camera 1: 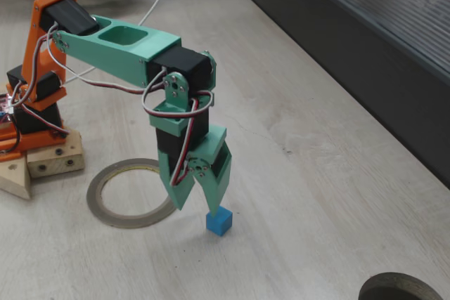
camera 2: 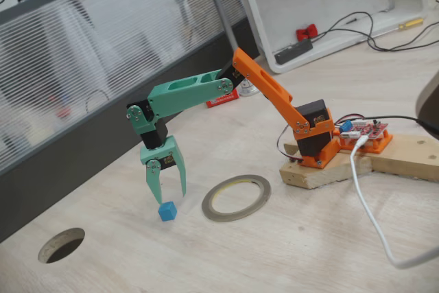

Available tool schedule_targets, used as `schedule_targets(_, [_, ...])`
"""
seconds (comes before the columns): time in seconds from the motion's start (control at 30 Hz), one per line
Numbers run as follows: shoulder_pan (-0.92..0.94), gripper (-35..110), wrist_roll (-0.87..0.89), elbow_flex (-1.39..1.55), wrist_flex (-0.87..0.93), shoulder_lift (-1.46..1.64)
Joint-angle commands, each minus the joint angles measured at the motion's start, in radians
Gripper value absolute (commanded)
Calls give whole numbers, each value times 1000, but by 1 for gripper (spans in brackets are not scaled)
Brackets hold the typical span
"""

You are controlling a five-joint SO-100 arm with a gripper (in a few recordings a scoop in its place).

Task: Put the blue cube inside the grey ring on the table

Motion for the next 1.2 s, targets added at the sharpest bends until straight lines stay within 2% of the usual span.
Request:
schedule_targets(0.0, [11,36,14,-64,5,20])
schedule_targets(0.33, [11,36,21,-281,6,-130])
schedule_targets(0.47, [9,36,46,-288,9,-149])
schedule_targets(0.7, [9,36,230,-288,17,-150])
schedule_targets(1.17, [12,36,235,-275,20,-153])
